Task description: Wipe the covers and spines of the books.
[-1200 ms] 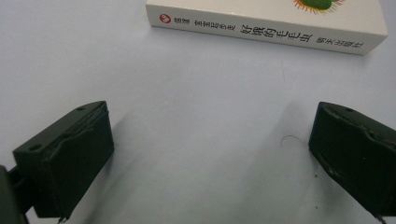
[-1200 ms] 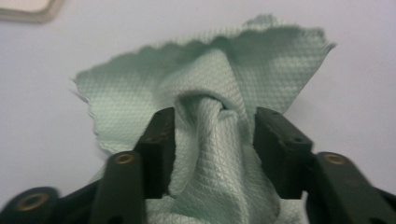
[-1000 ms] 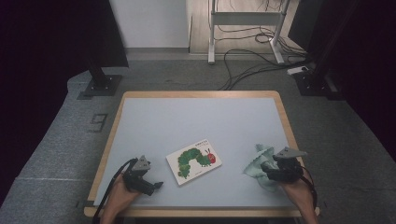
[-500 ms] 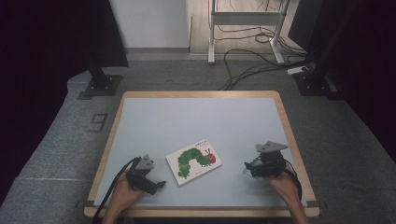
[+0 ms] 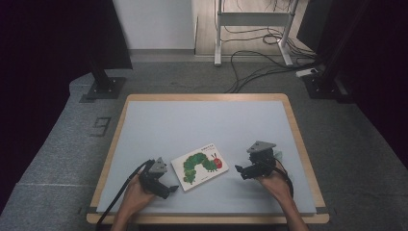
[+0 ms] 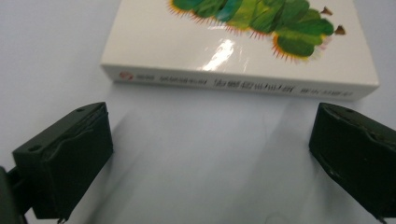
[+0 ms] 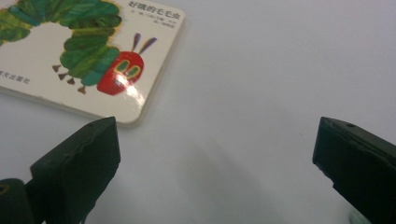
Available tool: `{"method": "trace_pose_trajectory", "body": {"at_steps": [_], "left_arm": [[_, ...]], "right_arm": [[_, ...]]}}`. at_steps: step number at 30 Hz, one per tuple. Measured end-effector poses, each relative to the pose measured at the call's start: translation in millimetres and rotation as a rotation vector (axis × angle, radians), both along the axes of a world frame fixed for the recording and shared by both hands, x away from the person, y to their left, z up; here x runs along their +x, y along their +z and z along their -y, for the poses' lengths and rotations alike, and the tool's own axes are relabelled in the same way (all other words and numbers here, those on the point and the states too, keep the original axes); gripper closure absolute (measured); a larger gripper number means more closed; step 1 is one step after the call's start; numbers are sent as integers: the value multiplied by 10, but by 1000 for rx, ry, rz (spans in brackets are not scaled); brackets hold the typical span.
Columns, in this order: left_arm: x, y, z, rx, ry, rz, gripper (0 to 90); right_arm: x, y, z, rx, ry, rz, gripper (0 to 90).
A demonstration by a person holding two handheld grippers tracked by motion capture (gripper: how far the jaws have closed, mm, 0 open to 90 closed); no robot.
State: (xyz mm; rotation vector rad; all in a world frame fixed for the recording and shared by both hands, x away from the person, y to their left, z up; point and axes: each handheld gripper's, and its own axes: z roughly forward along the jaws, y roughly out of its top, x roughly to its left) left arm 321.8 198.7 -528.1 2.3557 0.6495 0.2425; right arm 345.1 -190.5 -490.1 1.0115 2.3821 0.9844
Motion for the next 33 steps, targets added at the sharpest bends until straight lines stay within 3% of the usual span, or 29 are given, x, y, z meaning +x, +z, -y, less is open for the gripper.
{"method": "trace_pose_trajectory", "body": {"at_steps": [11, 21, 33], "left_arm": [[32, -1, 125, 0, -44, 1, 0], [24, -3, 152, -1, -45, 2, 0], [24, -7, 160, -6, -41, -1, 0]], "right_arm": [[151, -98, -314, 27, 50, -27, 0], [282, -227, -621, 40, 114, -69, 0], [462, -374, -832, 130, 148, -157, 0]]}}
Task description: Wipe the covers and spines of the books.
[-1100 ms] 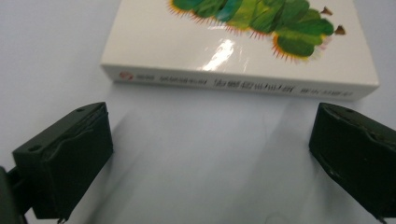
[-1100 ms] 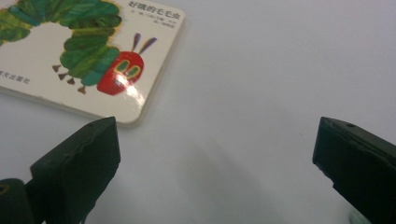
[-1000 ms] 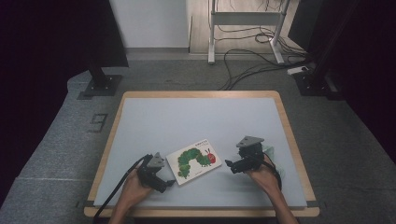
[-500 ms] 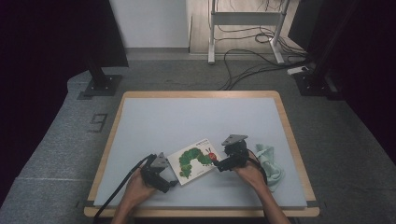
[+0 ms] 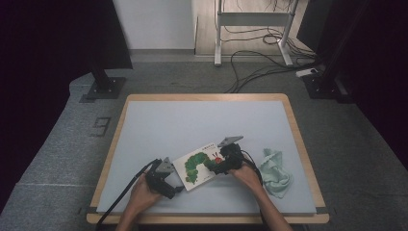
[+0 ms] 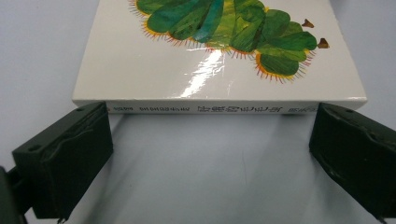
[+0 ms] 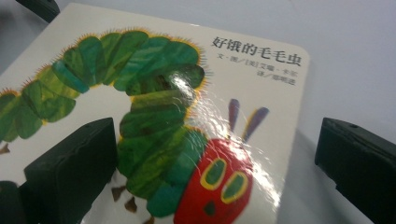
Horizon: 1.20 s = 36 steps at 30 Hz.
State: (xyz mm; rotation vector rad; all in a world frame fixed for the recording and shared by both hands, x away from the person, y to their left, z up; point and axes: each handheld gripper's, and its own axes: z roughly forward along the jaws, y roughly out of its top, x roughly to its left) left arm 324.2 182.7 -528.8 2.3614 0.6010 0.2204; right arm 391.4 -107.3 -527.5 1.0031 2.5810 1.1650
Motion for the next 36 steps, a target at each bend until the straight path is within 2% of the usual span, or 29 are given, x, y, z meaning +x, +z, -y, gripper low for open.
{"method": "trace_pose_trajectory", "body": {"at_steps": [5, 10, 14, 20, 23, 36], "left_arm": [[0, 0, -1, -1, 0, 0, 0], [0, -1, -1, 0, 0, 0, 0], [0, -1, -1, -1, 0, 0, 0], [0, -1, -1, -1, 0, -1, 0], [0, -1, -1, -1, 0, 0, 0], [0, -1, -1, -1, 0, 0, 0]], "right_arm": [[17, -14, -46, 34, 13, -28, 0], [18, 20, -37, 62, -2, -53, 0], [14, 70, -5, 109, -15, -69, 0], [-46, 151, 24, 118, -27, -68, 0], [-77, 169, 49, 144, -37, -72, 0], [-198, 147, 145, 185, -61, -109, 0]]}}
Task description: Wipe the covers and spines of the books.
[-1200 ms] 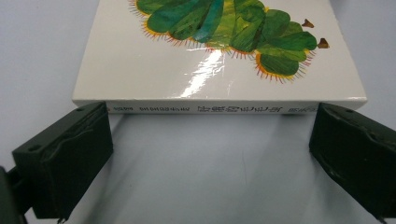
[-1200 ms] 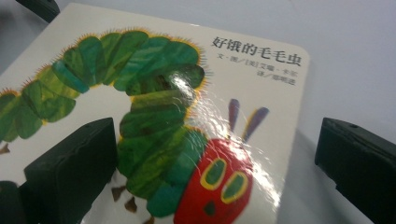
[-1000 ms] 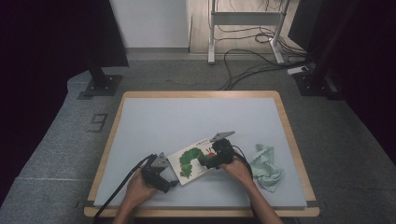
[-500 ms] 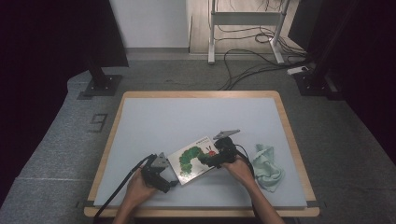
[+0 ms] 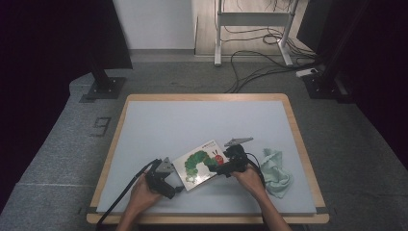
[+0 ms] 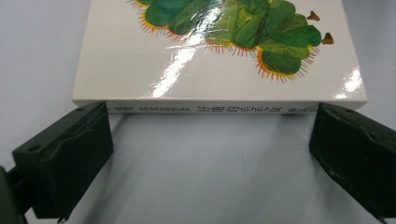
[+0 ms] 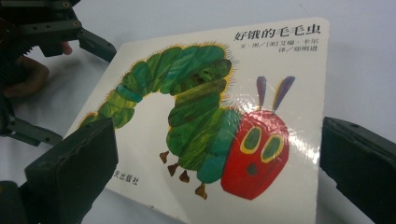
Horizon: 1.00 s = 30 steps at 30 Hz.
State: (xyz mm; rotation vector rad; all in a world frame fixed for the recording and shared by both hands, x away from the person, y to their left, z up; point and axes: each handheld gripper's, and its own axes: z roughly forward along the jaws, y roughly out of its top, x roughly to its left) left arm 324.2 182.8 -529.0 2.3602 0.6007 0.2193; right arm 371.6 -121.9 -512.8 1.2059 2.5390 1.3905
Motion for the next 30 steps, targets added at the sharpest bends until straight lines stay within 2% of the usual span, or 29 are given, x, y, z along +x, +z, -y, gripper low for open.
{"method": "trace_pose_trajectory", "body": {"at_steps": [2, 5, 7, 9, 12, 15, 18, 23, 30], "left_arm": [[0, 0, 0, 1, 0, 0, 0], [0, 0, 0, 1, 0, 0, 0], [0, 0, 1, 1, 0, 0, 0], [-1, 0, 1, 0, 1, 0, 0], [0, 0, 0, 0, 1, 0, 0], [0, 0, 0, 0, 0, 0, 0], [0, 0, 0, 0, 0, 0, 0], [0, 0, 0, 0, 0, 0, 0], [1, 0, -1, 1, -1, -1, 0]], "right_arm": [[-14, -6, 12, 8, 1, -8, 3], [-38, -24, -8, 66, 62, -73, 11], [-72, -5, -57, -2, 62, -35, 9], [-77, 14, -89, -50, 73, -13, 7], [-42, 38, -90, -55, 81, -9, 19], [17, 52, -98, -84, 87, 5, 39], [98, 64, -111, -101, 91, 20, 89], [235, 123, -148, -85, 118, 14, 148], [367, 237, -202, -98, 167, 33, 241]]}}
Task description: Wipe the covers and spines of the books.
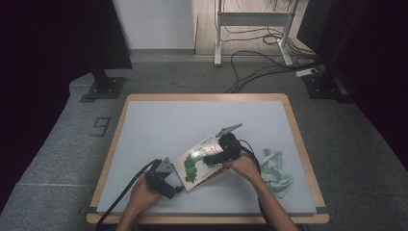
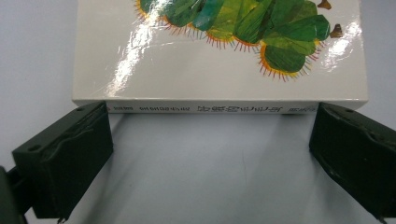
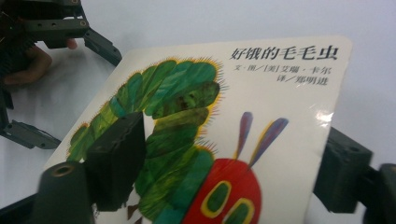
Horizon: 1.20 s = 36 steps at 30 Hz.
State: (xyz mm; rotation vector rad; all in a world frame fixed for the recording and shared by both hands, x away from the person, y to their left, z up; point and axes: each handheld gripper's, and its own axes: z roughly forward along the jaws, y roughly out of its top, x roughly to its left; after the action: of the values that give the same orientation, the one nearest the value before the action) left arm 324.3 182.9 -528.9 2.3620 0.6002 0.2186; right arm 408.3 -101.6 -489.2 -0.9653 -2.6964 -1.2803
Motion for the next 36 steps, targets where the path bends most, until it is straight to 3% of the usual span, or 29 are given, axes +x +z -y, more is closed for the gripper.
{"method": "trace_pose_trajectory", "body": {"at_steps": [8, 13, 20, 23, 25, 30, 36], "left_arm": [[1, 1, -1, 0, -1, 0, 0], [2, 1, -2, 0, -1, 1, 0], [7, 7, -9, 0, -3, -4, 0], [21, 10, -21, -18, -1, -17, 0], [36, 18, -31, -42, 1, -39, 0], [70, 36, -29, -113, -14, -104, 0], [102, 35, 39, -99, -21, -102, 0]], "right_arm": [[32, 75, 89, 57, 0, 26, 481], [11, 87, 189, 137, 19, 44, 605], [-41, 93, 290, 178, 60, 79, 674], [-60, 107, 352, 229, 88, 79, 700], [-88, 117, 365, 198, 96, 99, 702], [-122, 132, 397, 212, 118, 121, 709], [-185, 170, 449, 221, 146, 135, 720]]}}
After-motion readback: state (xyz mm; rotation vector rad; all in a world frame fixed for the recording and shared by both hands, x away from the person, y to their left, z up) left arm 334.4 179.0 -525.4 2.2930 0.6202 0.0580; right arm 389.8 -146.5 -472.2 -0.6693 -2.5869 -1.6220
